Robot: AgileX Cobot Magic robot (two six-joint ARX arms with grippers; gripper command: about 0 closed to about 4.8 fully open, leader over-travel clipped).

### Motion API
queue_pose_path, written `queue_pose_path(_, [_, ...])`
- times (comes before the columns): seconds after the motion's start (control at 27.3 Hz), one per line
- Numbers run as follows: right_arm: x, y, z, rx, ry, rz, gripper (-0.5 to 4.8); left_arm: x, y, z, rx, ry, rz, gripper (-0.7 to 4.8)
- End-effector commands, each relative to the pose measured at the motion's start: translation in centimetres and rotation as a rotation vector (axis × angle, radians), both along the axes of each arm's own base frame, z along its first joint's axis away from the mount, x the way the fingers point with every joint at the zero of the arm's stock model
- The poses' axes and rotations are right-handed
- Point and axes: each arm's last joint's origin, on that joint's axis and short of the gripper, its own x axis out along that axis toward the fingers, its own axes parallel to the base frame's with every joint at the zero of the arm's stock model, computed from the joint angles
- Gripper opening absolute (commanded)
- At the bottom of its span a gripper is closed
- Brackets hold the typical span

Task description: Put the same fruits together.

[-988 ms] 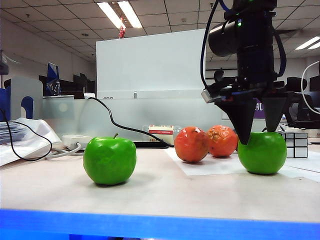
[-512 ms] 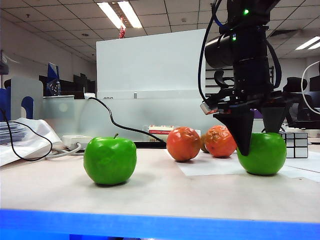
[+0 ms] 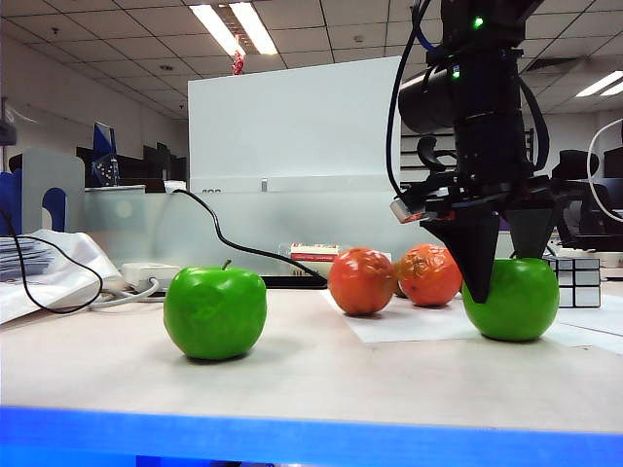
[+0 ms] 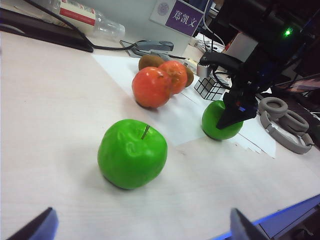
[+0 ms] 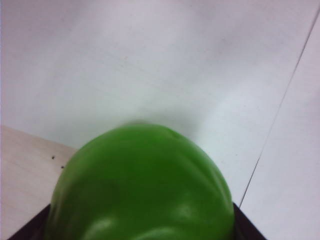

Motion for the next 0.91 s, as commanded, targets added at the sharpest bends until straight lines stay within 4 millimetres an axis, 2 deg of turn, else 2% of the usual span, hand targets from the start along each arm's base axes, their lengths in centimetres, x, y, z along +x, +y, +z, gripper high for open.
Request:
queue_pose_path(0.04, [-0.7, -0.2, -1.2, -0.017, 0.121, 0.015, -0.01, 0.0, 0.0, 0.0, 0.004, -0.003, 0.002, 4.79])
queue_pose_path(0.48, [-0.8, 0.3, -0.6, 0.079, 0.109, 0.024, -0.02, 0.0, 0.0, 0.0, 0.003, -0.003, 0.002, 4.79])
queue_pose_path(0.91, [-2.2, 1.3, 3.1, 0.180, -0.013, 0.073, -0.02, 0.0, 0.0, 0.0, 0.003, -0.004, 0.002, 4.79])
